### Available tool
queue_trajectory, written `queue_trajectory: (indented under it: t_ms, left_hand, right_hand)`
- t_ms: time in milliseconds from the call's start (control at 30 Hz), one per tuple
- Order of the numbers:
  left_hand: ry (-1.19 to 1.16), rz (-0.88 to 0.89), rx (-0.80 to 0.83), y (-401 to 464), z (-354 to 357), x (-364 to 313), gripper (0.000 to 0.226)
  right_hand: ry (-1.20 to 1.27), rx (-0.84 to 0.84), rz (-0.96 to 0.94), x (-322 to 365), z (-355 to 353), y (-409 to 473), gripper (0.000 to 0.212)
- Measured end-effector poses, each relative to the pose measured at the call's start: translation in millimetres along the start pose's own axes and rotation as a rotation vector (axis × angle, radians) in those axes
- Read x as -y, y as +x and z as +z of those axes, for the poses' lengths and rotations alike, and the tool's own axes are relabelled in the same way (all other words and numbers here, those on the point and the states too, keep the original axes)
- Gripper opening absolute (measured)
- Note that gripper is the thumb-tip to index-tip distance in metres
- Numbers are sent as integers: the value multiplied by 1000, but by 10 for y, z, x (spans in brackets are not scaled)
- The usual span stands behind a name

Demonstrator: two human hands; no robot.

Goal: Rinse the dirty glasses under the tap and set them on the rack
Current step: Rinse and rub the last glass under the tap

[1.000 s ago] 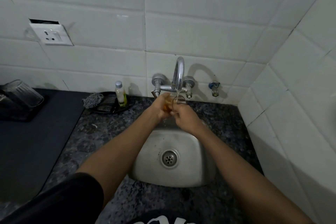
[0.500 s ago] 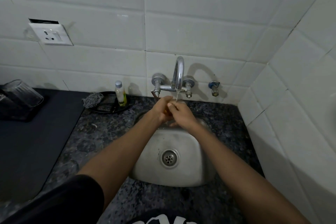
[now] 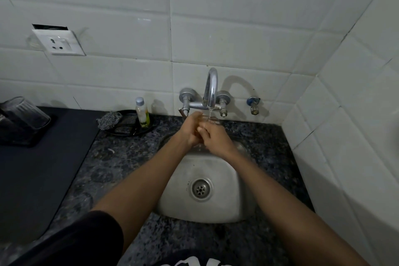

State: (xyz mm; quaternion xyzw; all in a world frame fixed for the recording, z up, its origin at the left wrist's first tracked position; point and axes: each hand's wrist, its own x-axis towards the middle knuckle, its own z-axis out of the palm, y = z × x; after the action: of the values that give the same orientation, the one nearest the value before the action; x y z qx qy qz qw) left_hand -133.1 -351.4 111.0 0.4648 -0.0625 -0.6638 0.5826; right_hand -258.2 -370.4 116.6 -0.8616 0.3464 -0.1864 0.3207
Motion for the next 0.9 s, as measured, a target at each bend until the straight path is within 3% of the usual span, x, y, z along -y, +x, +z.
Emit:
queue_trajectory:
  t_ms: [67,133,267,367,533,667,800,900]
  left_hand:
    - [43,-25,-2,-19,7,-47,40]
    - [78,-39,-33,-17,-5,-40,32]
    - [-13,-16,-37,-26,-30,72,34]
    - [-47,11,-47,0,-85,108,28]
    - [-31,89,-16,22,-136,108,35]
    - [55,160,-55,13,-169,85,10]
    - [89,255,-16,15,-189,111,27]
    - [102,340,-11,22,-170,105,26]
  right_hand:
    - [-161,60,-58,-150,-13,-61,23]
    - [-128,55,-27,-260,22,-112,24]
    - [235,-289,64,-196,98,-163,18]
    - [168,-522,7,-194,123,-162,16]
    - [83,-390,76,-219,123,-153,38]
    - [116,-262,174,-240,114,-98,42]
    - [139,-183,217,-304,137,-95,51]
    - [175,-128,225,-286,118,-115,48]
